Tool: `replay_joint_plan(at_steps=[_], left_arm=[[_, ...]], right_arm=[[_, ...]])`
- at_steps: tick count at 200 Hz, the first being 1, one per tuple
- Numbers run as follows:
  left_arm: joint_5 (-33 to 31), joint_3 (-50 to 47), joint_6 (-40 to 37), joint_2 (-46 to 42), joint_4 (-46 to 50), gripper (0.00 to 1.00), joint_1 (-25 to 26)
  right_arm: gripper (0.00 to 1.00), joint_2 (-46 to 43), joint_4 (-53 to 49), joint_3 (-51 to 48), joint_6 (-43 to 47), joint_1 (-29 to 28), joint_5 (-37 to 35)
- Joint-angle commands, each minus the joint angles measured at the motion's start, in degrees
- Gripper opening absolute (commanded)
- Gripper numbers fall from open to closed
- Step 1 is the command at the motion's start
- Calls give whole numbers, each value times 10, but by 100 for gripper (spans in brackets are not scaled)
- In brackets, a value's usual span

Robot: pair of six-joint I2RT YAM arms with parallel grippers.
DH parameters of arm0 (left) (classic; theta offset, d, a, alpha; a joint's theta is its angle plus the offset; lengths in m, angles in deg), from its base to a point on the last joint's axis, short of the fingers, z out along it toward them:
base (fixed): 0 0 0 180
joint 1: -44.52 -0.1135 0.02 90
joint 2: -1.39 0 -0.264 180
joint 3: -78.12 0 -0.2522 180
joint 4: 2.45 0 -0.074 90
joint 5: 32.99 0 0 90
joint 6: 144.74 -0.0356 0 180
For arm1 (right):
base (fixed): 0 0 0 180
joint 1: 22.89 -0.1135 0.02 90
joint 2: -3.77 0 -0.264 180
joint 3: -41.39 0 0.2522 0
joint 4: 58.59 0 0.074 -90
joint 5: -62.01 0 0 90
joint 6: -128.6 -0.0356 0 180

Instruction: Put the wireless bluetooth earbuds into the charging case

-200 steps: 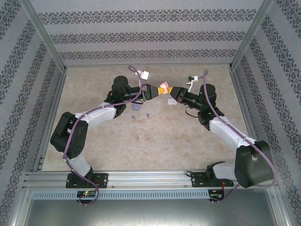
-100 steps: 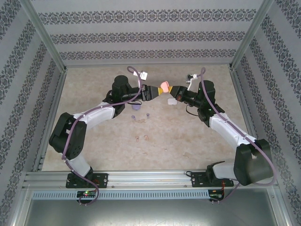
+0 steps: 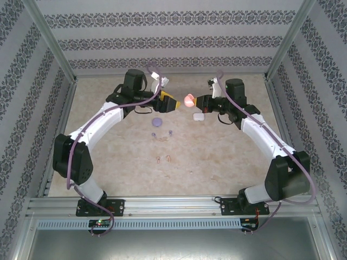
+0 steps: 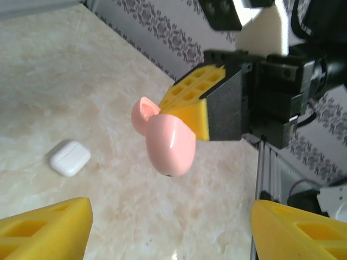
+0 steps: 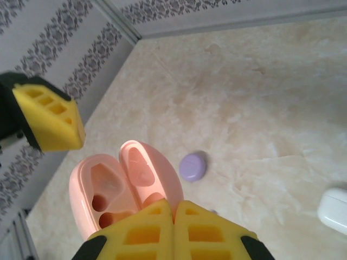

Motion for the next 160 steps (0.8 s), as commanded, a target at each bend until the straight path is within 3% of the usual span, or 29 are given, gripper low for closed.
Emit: replay_joint_plan(at_steps=[1,54,160], left_arm=[[54,51,-119,44,170,76,-10],[109,133,-183,104,273,73,-10],[155,166,-221,140,323,60,-10]], right_arm=[[0,9,-75,33,96,-6,21],[0,26,-99,57,121,-36,33],[0,47,-109,82,122,-72,24]])
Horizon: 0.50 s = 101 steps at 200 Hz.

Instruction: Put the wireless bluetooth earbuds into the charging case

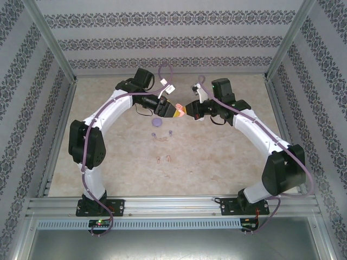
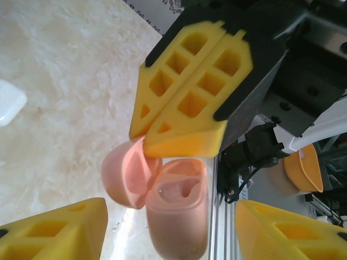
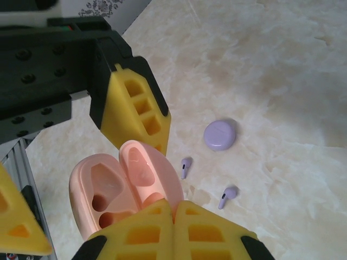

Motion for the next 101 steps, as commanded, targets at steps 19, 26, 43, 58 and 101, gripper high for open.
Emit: replay_joint_plan(at_steps=[19,26,43,58,101], left_arm=[[31,18,-27,12,31,57,-4],[32,19,-27,15,31,56,-4],[36,22,-27,18,31,54,-4],[39,26,-30,21,36,54,-4],[46,49,-53,35,73,43,-4]], right_arm=[[0,10,-5,23,12,-11,7],[0,12,-6,23,12,-12,6],[0,15,-7,24,14,-14,7],[0,17,-10,24,16,-15,6],[0,17,-16,24,24,-15,1]])
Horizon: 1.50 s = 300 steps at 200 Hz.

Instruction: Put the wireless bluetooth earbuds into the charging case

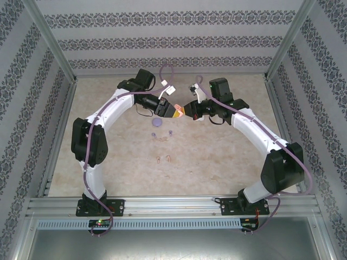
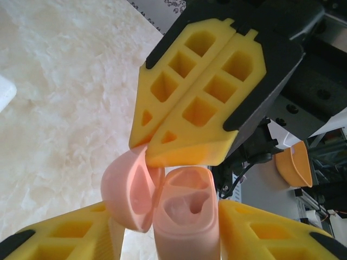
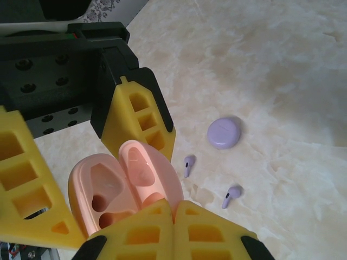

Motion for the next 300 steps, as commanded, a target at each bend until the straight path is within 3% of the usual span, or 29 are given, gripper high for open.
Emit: replay_joint_plan(at_steps=[1,85,300], left_arm=[[31,29,-34,12,40,43,-3],[50,59,-64,30,91,50,-12],[70,92,-97,66,149,43,-16]], right_arm=[[0,7,-8,15,19,-6,2],[0,3,-40,20,44,-6,0],[0,27,-50,49,50,-20,5]])
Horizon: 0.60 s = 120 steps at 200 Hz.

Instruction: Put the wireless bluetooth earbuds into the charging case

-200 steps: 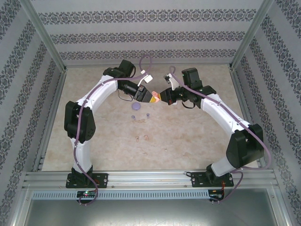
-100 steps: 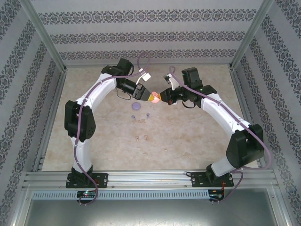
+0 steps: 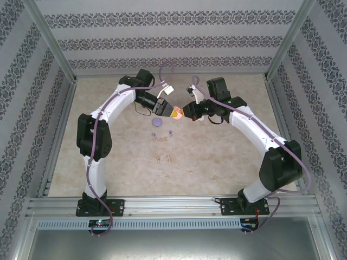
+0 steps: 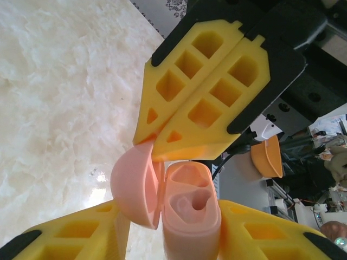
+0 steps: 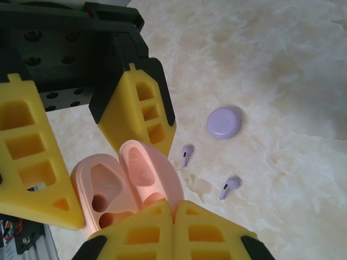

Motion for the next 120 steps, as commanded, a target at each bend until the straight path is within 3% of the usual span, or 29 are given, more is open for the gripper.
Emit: replay_joint_plan(at_steps=[1,45,86,112,120], left_arm=[[26,19,-25,7,13,43,-1],[27,18,-25,9,12,33,-1],[35,15,-31,9,17,4,-1],[35,-3,-22,-3,-6,0,-3],[31,-14,-7,-14,-29,0,-6]], right_arm=[[0,8,-4,21,14,-9,11],[0,11,-2,20,13,-11,9],[0,6,8,22,3,-11,1],[33,-11,11,22,-18,-4,-11],[38,-21,12,19,-28,2,-13]])
